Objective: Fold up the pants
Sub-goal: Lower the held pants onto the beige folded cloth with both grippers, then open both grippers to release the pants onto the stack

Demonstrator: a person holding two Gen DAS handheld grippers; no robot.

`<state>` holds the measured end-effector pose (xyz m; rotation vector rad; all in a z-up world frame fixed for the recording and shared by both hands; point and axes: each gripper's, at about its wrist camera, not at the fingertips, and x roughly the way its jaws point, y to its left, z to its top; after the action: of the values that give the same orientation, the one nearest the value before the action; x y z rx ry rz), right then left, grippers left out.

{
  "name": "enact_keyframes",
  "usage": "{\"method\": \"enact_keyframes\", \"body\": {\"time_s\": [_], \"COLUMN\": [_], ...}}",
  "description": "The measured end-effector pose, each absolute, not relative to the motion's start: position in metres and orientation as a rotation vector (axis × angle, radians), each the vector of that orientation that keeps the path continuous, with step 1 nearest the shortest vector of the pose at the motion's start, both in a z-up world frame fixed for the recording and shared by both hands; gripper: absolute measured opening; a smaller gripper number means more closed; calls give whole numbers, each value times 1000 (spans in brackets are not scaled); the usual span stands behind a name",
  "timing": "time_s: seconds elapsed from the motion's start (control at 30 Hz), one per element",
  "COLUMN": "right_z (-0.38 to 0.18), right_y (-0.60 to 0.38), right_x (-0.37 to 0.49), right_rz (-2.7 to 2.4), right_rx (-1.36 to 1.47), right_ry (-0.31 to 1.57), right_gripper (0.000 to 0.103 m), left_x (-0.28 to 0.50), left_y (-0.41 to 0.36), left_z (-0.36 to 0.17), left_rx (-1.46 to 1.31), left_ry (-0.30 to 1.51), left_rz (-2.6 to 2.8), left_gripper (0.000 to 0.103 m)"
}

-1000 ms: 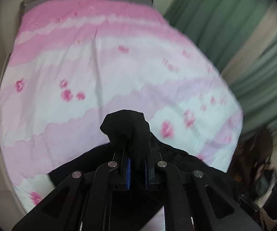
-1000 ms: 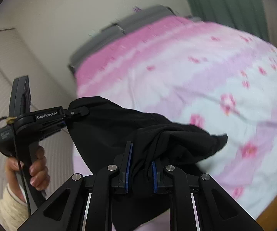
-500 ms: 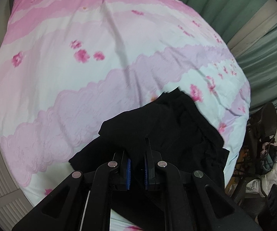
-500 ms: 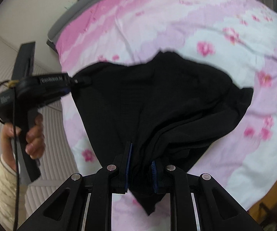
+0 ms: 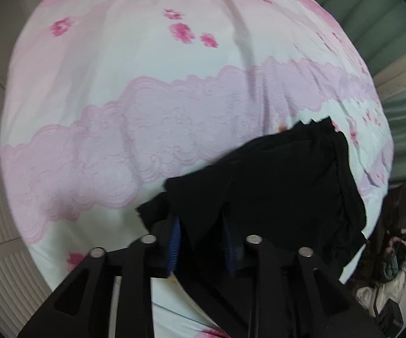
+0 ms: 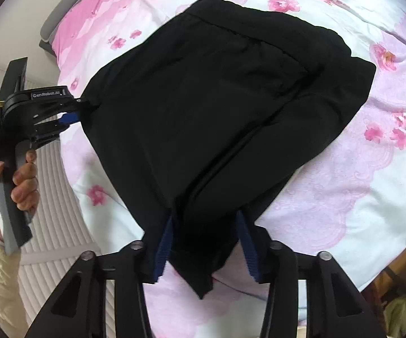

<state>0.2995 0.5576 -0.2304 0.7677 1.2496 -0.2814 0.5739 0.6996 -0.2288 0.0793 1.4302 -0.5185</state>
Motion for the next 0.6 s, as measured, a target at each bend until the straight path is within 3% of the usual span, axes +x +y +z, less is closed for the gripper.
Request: {"method": "enact_keyframes", "body": {"time_s": [0.07, 0.13, 0.4, 0.53, 0.6], "right_z": [-232, -232, -212, -180, -159], "right_y": [554, 550, 532, 509, 493], "right_x": [297, 292, 268, 245, 231], "right_rz": [-292, -303, -266, -249, -238], "right_rx": [732, 727, 625, 554, 512], "right_ry": [1272, 1280, 1275, 1181, 1120], "right_gripper": [58, 64, 65, 81, 83], "left_x": [573, 571, 511, 453, 414], "left_y": [708, 714, 717, 707, 699], "left_z": [-221, -212, -155, -119, -100], "left_rx": [83, 101, 311, 362, 369], "left_ry": [1395, 1360, 1141, 1049, 1005], "left_rz": [-477, -433, -334, -346, -348], "left_gripper": [45, 46, 49, 62, 67]}}
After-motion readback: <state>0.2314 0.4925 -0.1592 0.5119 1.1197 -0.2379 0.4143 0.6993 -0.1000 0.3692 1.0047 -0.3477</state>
